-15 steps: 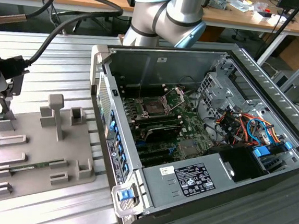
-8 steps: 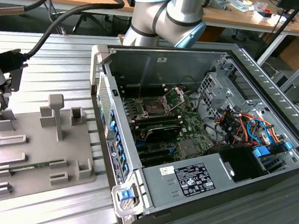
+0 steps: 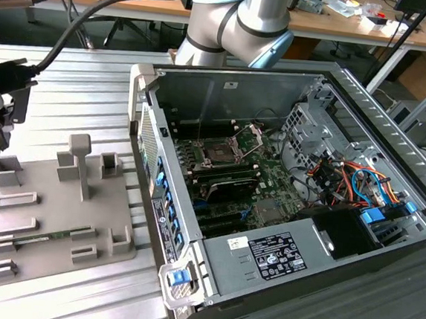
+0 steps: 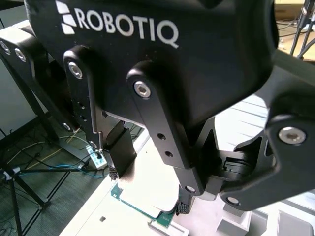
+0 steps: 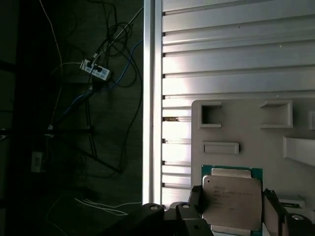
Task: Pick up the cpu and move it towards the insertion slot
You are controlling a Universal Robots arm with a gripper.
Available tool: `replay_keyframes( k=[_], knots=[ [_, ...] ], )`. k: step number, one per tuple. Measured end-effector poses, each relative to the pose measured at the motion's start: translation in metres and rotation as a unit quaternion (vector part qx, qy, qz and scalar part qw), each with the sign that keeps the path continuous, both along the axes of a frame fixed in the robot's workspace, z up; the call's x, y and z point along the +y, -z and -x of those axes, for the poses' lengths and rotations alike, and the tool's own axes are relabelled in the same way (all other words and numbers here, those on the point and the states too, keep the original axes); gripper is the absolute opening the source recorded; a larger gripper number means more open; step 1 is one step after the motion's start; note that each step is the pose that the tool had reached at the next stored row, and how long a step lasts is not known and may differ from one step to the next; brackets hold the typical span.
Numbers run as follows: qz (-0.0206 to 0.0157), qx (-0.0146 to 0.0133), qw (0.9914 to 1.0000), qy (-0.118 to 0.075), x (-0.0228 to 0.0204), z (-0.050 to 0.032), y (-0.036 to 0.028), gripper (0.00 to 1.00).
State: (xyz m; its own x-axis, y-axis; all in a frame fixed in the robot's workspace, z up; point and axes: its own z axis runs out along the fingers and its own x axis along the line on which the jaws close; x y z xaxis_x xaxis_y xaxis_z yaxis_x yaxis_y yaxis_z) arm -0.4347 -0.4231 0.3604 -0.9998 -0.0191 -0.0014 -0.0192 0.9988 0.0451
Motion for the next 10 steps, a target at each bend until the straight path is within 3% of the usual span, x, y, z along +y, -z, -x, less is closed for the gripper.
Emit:
replay_keyframes(
  k=[10],
  knots=[
    [0.0, 0.0, 1.0, 0.0, 0.0, 0.0, -0.0132, 0.55]
  ],
)
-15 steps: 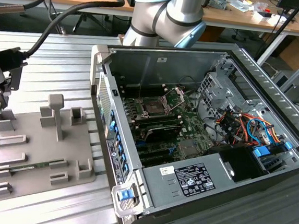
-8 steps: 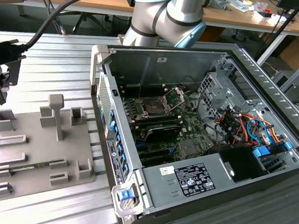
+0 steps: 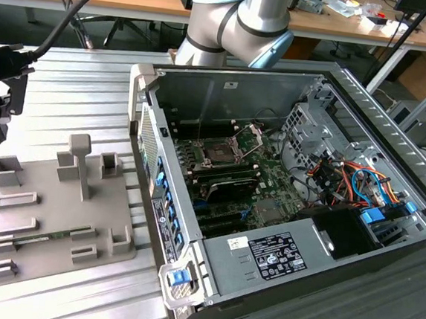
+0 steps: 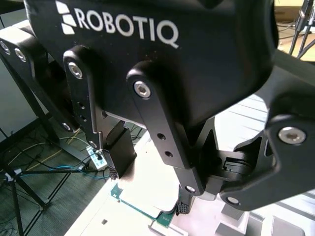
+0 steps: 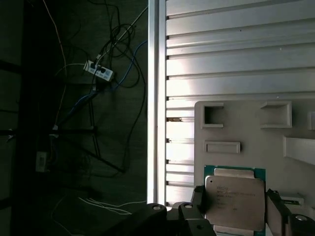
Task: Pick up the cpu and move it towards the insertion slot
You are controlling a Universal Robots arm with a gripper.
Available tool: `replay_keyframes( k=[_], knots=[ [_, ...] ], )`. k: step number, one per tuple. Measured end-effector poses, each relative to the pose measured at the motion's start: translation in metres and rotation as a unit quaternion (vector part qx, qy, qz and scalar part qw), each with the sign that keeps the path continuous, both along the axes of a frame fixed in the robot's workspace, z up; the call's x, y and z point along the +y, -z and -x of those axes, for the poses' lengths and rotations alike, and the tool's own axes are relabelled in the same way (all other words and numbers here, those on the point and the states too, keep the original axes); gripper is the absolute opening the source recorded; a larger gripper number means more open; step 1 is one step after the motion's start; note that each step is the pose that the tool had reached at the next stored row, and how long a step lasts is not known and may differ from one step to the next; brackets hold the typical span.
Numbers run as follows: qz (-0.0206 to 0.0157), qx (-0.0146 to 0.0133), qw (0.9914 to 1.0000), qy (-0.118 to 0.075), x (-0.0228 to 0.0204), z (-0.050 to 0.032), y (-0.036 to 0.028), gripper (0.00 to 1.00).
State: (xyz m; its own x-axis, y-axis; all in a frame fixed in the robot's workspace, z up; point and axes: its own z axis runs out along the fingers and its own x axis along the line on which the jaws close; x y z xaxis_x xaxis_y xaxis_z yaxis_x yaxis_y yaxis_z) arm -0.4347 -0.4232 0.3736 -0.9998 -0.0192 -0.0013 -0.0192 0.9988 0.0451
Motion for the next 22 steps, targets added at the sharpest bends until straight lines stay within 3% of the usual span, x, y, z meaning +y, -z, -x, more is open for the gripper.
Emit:
replay_keyframes(
  k=[13, 22],
  knots=[
    [0.0001, 0.0002, 1.0, 0.0, 0.0, -0.0007, -0.0033, 0.55],
    [0.0, 0.0, 1.0, 0.0, 0.0, -0.0104, -0.003, 0.55]
  ],
)
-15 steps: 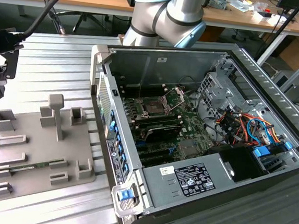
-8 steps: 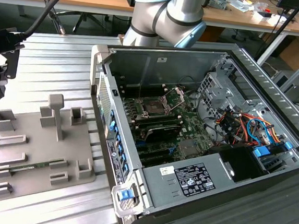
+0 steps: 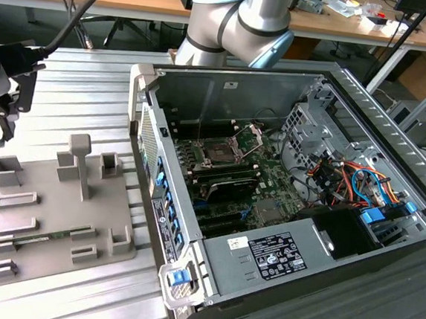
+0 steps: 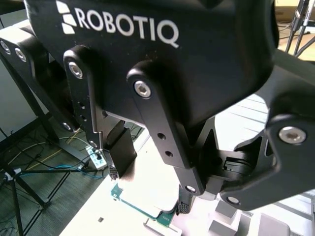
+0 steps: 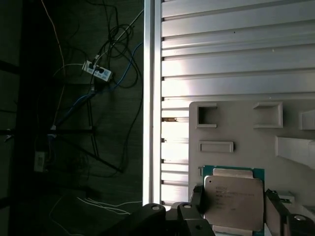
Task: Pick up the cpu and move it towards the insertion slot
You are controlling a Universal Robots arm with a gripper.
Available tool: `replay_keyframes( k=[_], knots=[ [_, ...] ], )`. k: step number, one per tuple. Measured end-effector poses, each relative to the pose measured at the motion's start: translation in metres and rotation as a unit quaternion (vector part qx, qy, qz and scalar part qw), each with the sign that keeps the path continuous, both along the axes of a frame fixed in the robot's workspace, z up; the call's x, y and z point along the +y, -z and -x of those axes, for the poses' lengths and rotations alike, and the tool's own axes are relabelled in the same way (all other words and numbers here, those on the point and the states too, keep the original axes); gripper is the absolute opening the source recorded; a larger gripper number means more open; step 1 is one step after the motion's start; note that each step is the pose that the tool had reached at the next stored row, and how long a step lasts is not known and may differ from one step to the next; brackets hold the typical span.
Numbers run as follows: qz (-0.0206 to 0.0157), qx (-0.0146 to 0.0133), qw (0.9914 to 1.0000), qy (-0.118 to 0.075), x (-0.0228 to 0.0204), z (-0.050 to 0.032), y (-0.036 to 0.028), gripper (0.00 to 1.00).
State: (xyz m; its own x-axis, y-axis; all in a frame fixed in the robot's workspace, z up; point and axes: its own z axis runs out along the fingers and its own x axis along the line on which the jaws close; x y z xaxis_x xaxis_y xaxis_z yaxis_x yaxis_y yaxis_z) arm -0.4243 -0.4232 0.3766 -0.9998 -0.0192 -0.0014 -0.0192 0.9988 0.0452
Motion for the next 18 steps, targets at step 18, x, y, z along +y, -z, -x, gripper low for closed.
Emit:
replay_keyframes(
  k=[18],
  knots=[
    [0.0, 0.0, 1.0, 0.0, 0.0, -0.0282, 0.0, 0.55]
  ],
)
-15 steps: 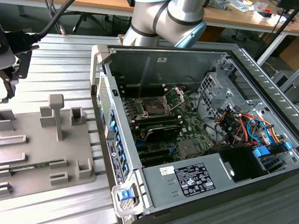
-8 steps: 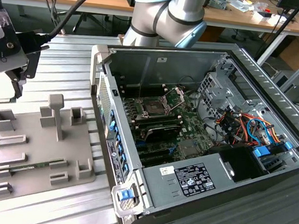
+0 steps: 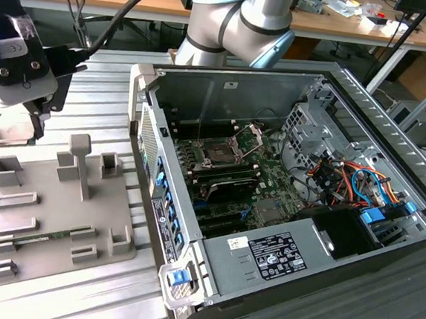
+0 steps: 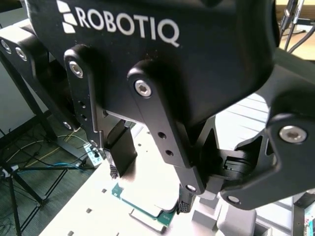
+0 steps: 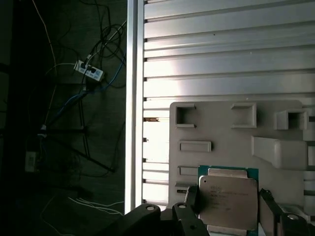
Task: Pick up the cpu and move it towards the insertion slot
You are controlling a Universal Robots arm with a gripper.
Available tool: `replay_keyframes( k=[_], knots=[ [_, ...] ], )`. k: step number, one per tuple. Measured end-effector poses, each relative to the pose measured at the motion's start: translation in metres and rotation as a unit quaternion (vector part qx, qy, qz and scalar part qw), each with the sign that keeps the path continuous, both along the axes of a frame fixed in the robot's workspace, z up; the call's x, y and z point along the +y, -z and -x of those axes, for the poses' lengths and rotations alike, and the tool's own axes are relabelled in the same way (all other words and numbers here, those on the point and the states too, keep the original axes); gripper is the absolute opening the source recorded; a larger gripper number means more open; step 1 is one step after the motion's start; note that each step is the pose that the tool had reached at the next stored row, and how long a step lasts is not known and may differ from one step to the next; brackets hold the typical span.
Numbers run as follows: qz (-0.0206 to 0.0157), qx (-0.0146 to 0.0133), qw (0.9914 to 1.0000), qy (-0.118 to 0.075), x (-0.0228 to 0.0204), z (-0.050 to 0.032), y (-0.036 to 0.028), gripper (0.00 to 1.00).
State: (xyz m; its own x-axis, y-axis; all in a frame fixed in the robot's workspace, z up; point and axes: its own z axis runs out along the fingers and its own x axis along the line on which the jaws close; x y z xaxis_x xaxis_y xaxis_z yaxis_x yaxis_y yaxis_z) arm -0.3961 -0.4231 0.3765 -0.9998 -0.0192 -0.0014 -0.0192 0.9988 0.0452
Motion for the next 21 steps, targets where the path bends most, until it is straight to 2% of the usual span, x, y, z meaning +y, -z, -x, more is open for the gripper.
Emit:
replay_keyframes(
  k=[4, 21],
  knots=[
    [0.0, 0.0, 1.0, 0.0, 0.0, -0.0092, 0.0, 0.55],
    [0.0, 0.0, 1.0, 0.0, 0.0, -0.0365, 0.0, 0.55]
  ],
)
